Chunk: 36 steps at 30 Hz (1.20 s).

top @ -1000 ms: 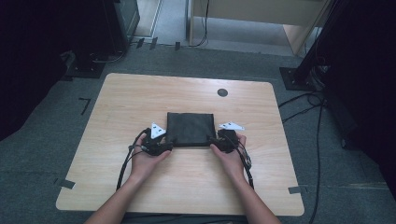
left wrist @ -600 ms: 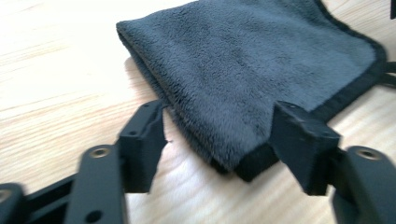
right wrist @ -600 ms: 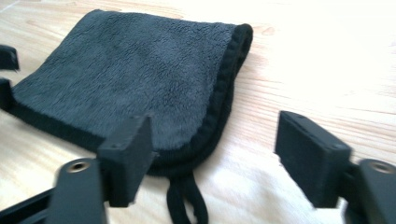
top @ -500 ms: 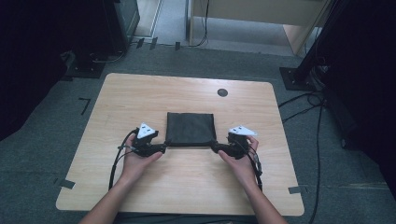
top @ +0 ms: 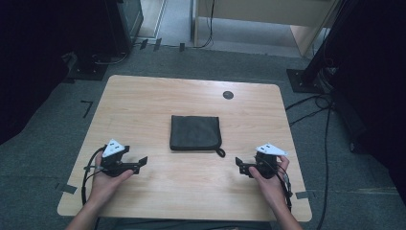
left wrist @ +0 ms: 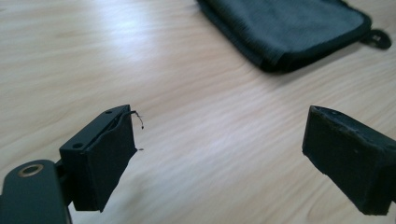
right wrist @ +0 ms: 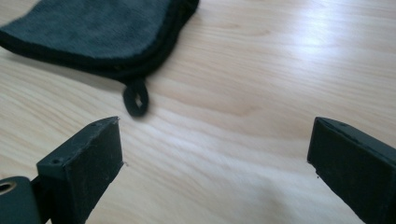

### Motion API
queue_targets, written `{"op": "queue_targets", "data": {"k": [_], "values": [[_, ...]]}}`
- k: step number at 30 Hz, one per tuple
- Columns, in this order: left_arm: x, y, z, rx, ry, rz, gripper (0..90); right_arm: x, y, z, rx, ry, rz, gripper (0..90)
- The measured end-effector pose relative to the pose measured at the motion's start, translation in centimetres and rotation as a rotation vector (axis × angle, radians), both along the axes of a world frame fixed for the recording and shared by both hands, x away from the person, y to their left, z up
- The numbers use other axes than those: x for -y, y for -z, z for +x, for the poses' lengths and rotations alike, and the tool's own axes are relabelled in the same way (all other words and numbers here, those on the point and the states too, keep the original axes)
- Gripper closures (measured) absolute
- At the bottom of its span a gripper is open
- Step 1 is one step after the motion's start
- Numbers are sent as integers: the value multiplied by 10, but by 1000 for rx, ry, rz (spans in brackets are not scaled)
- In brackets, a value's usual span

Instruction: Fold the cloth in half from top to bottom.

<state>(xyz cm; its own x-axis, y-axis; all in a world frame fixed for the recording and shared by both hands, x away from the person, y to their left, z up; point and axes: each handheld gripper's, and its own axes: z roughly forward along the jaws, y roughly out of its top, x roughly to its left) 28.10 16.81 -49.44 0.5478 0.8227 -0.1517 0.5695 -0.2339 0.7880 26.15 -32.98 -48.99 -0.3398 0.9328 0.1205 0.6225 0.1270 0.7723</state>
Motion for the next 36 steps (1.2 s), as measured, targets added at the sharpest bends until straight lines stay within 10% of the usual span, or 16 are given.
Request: {"op": "queue_targets", "data": {"k": [13, 24, 36], "values": [[-47, 15, -34, -69, -91, -7, 83, 46, 13, -31, -29, 95, -37, 27], [-67, 19, -51, -104, -130, 90, 83, 77, 20, -54, -64, 162, -23, 28], [-68, 23, -56, -62, -162, 150, 84, 77, 36, -64, -67, 166, -100, 28]]}}
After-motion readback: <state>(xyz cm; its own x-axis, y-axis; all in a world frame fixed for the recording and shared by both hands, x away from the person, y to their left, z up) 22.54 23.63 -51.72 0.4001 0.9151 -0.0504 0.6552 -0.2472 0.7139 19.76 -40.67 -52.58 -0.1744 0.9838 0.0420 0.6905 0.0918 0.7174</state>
